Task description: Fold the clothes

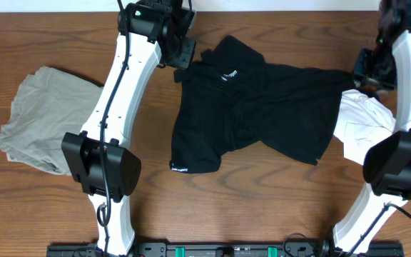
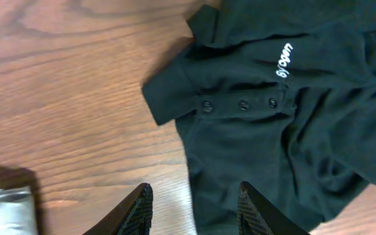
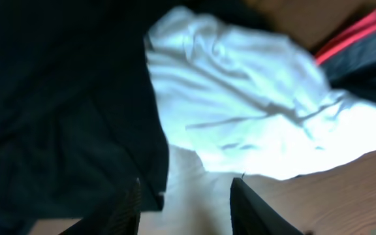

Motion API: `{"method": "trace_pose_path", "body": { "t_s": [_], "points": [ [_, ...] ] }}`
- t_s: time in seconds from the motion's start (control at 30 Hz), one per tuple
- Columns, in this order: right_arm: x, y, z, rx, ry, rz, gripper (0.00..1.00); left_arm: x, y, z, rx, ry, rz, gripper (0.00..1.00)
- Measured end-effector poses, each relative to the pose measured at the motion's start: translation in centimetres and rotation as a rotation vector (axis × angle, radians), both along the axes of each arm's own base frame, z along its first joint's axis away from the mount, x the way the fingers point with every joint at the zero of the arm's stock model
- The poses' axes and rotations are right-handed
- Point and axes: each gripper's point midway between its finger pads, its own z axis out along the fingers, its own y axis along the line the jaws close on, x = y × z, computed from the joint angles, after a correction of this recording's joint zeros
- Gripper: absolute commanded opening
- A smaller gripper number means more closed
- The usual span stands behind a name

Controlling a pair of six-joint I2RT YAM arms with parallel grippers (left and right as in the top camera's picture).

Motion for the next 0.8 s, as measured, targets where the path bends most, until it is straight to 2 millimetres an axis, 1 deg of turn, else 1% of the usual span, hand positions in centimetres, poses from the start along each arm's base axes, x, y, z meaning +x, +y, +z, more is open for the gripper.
{"method": "trace_pose_path", "body": {
  "t_s": [0.03,0.2,0.3,0.43,0.57,0.63,0.7,0.73,0.8],
  "points": [
    [-0.5,-0.1,-0.8,0.018,0.022,-0.003,0.43,-0.1,0.0,-0.1,-0.002,0.007,-0.002,0.42],
    [-3.4,-0.3,-6.1,0.124,0.139,-0.011,0.42,-0.4,-0.3,-0.3,-0.018,0.02,-0.009,0.43],
    [-4.3,-0.7,-8.6,0.162,0.154,-0.02,0.42,-0.4,-0.4,-0.3,-0.021,0.021,-0.011,0.42],
    [-4.9,-1.6,-11.4,0.184,0.142,-0.039,0.4,-0.4,-0.4,-0.3,-0.022,0.021,-0.011,0.42],
    [-5.0,-2.4,-14.2,0.191,0.096,-0.057,0.38,-0.4,-0.4,-0.3,-0.022,0.021,-0.011,0.43],
    [-5.0,-2.5,-15.1,0.199,0.074,-0.063,0.38,-0.4,-0.4,-0.3,-0.022,0.021,-0.011,0.43],
    [-4.8,-2.7,-15.3,0.201,0.035,-0.069,0.39,-0.4,-0.4,-0.3,-0.023,0.022,-0.012,0.42],
    [-4.4,-2.9,-15.3,0.196,0.002,-0.07,0.41,-0.4,-0.5,-0.3,-0.025,0.022,-0.013,0.42],
    [-3.3,-3.5,-15.3,0.184,-0.065,-0.072,0.41,-0.5,-0.5,-0.3,-0.027,0.023,-0.013,0.42]
  ]
}}
